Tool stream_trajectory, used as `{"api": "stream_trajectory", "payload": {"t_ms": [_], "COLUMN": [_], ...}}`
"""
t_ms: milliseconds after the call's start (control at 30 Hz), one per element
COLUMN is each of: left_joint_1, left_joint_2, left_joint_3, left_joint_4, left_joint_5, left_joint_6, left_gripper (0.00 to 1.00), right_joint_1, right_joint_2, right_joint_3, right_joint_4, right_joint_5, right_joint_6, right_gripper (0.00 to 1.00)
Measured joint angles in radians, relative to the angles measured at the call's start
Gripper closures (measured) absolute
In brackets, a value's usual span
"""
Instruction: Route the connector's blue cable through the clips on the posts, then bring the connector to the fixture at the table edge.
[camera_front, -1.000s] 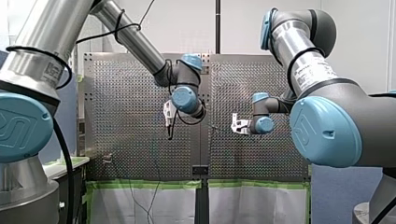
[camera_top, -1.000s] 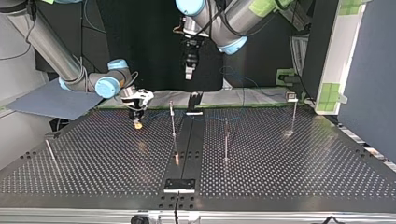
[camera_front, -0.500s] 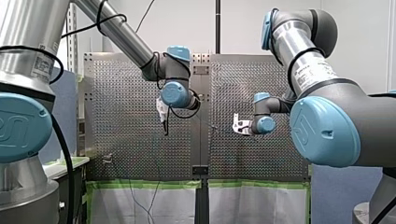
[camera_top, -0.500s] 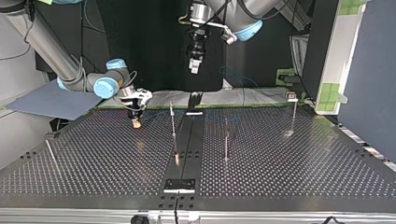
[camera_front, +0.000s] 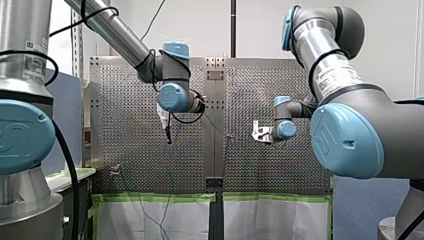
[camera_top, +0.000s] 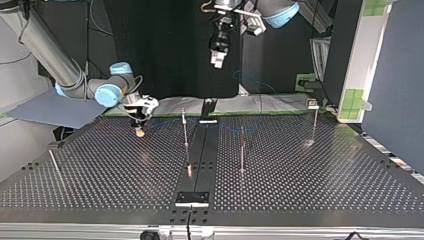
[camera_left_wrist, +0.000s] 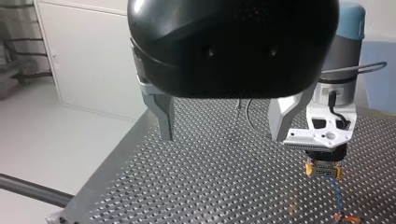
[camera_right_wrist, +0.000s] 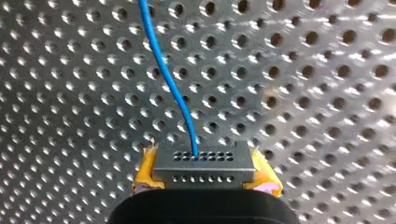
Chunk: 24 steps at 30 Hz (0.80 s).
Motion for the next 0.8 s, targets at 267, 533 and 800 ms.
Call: {"api": "stream_trajectory", "payload": {"t_ms": [267, 533, 800], "left_joint_1": [0.000, -0.001, -0.003], "left_joint_2": [0.041, -0.011, -0.029], "left_joint_3": [-0.064, -0.129, -0.199], "left_joint_4": [0.061, 0.126, 0.196], "left_joint_5": [0.003, 0.001, 0.000], "left_joint_6": [-0.004, 0.007, 0.009], "left_gripper": [0.00, 0.00, 0.00], "right_joint_1": [0.000, 0.006, 0.001], "right_joint_2": [-0.070, -0.135, -0.211], "right_joint_3": [0.027, 0.050, 0.050], "right_joint_4": [0.029, 0.087, 0.159], "right_joint_5": [0.018, 0.042, 0.057], "right_joint_6": [0.011, 0.019, 0.022], "right_gripper": [1.00, 1.00, 1.00]}}
